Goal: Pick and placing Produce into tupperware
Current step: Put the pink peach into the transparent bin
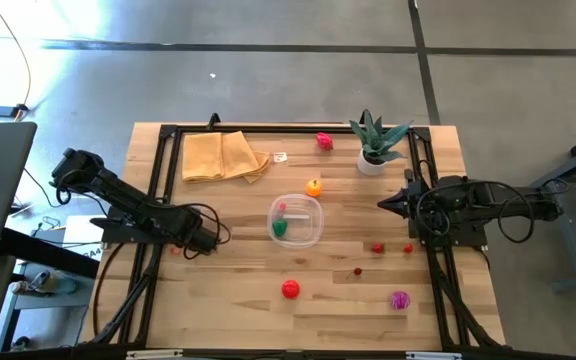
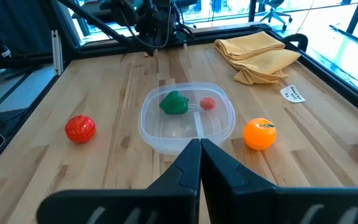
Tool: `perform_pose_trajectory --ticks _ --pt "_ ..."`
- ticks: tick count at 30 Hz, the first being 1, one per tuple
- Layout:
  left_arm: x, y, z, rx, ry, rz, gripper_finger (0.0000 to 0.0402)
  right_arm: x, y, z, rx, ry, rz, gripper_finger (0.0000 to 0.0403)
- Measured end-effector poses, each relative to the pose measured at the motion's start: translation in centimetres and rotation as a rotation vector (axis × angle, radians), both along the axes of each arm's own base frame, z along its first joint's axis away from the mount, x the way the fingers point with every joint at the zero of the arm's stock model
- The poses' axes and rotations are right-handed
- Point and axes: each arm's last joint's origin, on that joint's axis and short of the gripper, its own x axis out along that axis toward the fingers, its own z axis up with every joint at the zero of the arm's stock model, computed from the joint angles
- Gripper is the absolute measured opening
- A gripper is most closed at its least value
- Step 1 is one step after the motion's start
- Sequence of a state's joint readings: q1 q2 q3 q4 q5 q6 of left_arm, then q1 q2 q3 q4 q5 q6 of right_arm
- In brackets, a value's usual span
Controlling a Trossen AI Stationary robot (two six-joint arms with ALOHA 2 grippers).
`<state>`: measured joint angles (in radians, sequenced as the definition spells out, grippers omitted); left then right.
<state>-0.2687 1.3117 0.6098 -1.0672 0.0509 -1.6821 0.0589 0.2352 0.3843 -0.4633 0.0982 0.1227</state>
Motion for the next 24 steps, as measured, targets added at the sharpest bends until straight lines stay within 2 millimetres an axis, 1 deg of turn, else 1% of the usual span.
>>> perform_pose_trajectory --ticks 4,8,14,16,19,24 --pt "-0.08 -0.08 0.46 -0.034 0.034 -0.026 0.0152 0.00 0.00 0.00 0.000 0.000 0.000 0.0000" --pt "-0.12 -0.13 0.51 -0.074 0.041 -0.121 0.0152 0.00 0.00 0.00 0.000 0.000 0.000 0.0000" --pt "-0.15 -0.34 0.53 -0.166 0.048 -0.195 0.0152 0.00 0.00 0.00 0.000 0.000 0.000 0.0000" --pt "-0.13 -0.42 0.44 -0.188 0.059 -0.191 0.0152 0.00 0.00 -0.01 0.000 0.001 0.000 0.0000" --pt "-0.19 -0.50 0.45 -0.210 0.073 -0.136 0.0152 0.00 0.00 -0.02 0.000 0.002 0.000 0.0000" --pt "-0.24 -0.49 0.46 -0.188 0.086 -0.056 0.0152 -0.01 0.00 -0.03 0.000 0.004 0.000 0.0000"
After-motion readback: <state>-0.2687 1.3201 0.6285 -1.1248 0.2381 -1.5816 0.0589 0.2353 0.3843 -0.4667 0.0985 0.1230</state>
